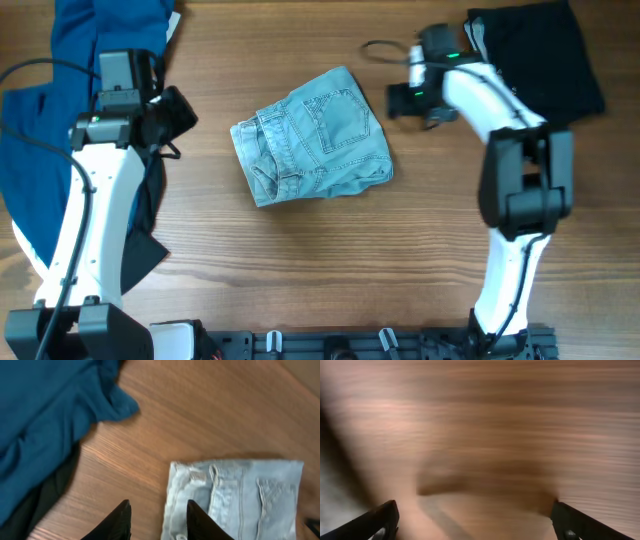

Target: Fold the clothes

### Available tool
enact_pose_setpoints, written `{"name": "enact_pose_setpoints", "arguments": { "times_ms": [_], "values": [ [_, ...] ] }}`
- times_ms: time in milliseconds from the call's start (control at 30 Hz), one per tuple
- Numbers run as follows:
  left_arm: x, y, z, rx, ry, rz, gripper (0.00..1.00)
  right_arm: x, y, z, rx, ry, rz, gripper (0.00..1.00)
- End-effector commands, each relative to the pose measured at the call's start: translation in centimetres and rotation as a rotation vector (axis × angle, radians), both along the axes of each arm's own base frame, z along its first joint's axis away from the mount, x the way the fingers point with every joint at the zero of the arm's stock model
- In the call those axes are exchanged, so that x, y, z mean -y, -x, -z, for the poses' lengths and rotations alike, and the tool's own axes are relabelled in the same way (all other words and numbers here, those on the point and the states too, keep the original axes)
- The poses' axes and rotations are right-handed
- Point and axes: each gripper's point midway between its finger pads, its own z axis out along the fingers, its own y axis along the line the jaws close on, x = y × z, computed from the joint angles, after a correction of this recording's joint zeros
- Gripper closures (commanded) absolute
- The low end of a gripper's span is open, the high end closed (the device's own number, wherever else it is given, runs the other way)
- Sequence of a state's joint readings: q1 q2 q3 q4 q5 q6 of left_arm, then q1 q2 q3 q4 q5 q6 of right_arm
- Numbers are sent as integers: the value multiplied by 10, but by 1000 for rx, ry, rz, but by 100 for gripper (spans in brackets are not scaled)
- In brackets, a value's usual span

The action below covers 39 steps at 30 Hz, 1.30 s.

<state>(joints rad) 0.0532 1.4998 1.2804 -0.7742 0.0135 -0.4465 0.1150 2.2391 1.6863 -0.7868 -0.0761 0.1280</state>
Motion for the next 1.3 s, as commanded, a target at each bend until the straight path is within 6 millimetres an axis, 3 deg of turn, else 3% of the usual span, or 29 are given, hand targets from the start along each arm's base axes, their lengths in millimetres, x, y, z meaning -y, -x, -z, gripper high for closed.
{"name": "enact_pose_setpoints", "arguments": {
  "times_ms": [0, 133, 267, 300, 400, 700, 800, 833, 1033, 1267],
  "values": [
    [-24, -6, -4, 24, -36, -51, 60, 20, -1, 3, -31, 67, -15, 2],
    [-50, -5, -6, 36, -36, -117, 52, 0, -14, -60, 66, 58, -54, 1],
    [-78, 1, -6, 40, -9, -210, 43, -44, -11, -116, 173, 45, -159, 1],
    [-83, 2, -6, 41, 2, -222, 42, -63, -5, -129, 202, 38, -199, 0],
    [-92, 6, -6, 42, 31, -242, 39, -108, 11, -139, 222, 27, -300, 1],
    [-125, 20, -4, 31, 37, -332, 27, -230, 96, -90, 122, 89, -680, 1],
    [-134, 24, -3, 28, 38, -357, 26, -252, 107, -73, 132, 135, -734, 1],
    [-138, 29, -1, 16, 41, -370, 26, -262, 113, -56, 113, 148, -760, 0],
    [-136, 32, 1, 2, 44, -371, 26, -247, 112, -12, 16, 186, -743, 0],
    [-135, 35, 3, -16, 49, -371, 26, -210, 89, 14, -43, 214, -600, 1]
  ]
}}
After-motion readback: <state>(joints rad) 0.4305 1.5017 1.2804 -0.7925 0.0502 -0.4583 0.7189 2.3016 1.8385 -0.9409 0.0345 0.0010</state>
